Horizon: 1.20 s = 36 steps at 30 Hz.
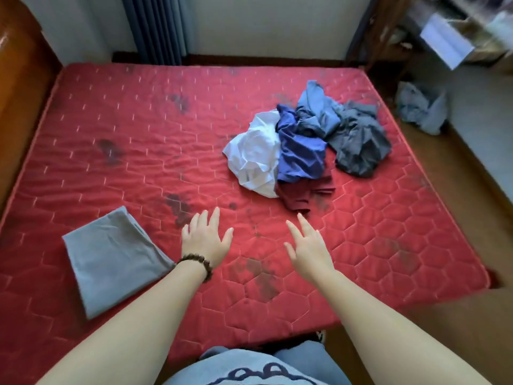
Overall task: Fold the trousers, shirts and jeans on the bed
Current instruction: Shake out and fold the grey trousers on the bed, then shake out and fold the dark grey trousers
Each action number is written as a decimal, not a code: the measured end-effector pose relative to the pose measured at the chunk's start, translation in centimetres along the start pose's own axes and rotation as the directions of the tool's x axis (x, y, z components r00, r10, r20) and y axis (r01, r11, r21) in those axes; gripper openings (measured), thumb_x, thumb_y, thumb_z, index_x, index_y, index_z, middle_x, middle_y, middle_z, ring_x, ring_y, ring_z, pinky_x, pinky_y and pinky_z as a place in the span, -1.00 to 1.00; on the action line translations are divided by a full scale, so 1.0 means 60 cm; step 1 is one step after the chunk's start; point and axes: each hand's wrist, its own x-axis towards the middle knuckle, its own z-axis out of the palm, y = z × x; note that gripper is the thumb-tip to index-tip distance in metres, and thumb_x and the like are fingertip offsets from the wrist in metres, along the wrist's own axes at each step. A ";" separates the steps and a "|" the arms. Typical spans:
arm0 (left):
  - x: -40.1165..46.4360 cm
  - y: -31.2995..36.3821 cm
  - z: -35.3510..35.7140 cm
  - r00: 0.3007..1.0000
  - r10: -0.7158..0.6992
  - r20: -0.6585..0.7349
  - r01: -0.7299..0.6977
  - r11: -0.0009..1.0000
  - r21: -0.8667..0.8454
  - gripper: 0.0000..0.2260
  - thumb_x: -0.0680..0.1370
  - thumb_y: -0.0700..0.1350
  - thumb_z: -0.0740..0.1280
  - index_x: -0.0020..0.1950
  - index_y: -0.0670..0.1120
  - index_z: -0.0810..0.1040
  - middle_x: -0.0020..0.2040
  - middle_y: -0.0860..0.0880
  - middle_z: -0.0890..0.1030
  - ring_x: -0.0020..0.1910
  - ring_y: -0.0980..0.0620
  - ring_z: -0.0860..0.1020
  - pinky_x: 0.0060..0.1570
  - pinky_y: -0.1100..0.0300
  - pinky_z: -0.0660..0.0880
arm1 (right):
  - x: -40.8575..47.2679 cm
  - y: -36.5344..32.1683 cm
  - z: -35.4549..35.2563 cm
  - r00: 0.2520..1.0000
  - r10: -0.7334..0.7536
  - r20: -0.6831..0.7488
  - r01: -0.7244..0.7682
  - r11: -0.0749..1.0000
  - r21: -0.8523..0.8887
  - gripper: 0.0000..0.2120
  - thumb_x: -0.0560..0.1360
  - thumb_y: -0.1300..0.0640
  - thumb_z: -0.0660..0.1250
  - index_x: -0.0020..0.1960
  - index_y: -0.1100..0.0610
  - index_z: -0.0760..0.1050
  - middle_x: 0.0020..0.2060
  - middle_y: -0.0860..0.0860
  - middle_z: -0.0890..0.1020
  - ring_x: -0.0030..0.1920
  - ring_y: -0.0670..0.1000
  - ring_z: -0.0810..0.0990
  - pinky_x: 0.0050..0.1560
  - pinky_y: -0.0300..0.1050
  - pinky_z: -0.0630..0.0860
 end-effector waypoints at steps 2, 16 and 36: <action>0.020 0.060 0.005 0.999 0.030 -0.021 -0.030 1.000 0.000 -0.41 0.58 0.21 0.09 0.56 0.02 0.09 0.53 -0.10 0.19 0.52 -0.07 0.09 0.46 -0.07 0.08 | 0.014 0.048 -0.023 1.000 0.014 -0.022 -0.013 1.000 0.014 -0.47 0.60 0.01 0.17 0.54 0.03 0.15 0.56 0.09 0.01 0.53 0.07 0.09 0.51 0.05 -0.02; 0.160 0.569 0.139 0.997 -0.006 -0.071 0.009 0.999 0.042 -0.41 0.57 0.20 0.11 0.55 -0.01 0.14 0.52 -0.12 0.21 0.51 -0.07 0.12 0.43 -0.05 0.13 | 0.203 0.496 -0.201 0.998 -0.052 -0.033 0.054 0.996 0.070 -0.48 0.59 0.04 0.19 0.52 0.05 0.19 0.55 0.11 0.01 0.52 0.09 0.11 0.51 0.06 0.03; 0.601 0.786 0.470 0.979 0.199 -0.036 -0.196 0.978 0.075 -0.35 0.55 0.24 0.14 0.54 -0.08 0.16 0.51 -0.16 0.22 0.50 -0.09 0.14 0.48 0.02 0.06 | 0.595 0.863 -0.020 0.979 0.206 0.006 -0.206 0.974 0.093 -0.27 0.49 -0.18 0.29 0.54 -0.02 0.08 0.53 0.10 0.07 0.53 0.08 0.03 0.49 0.03 0.10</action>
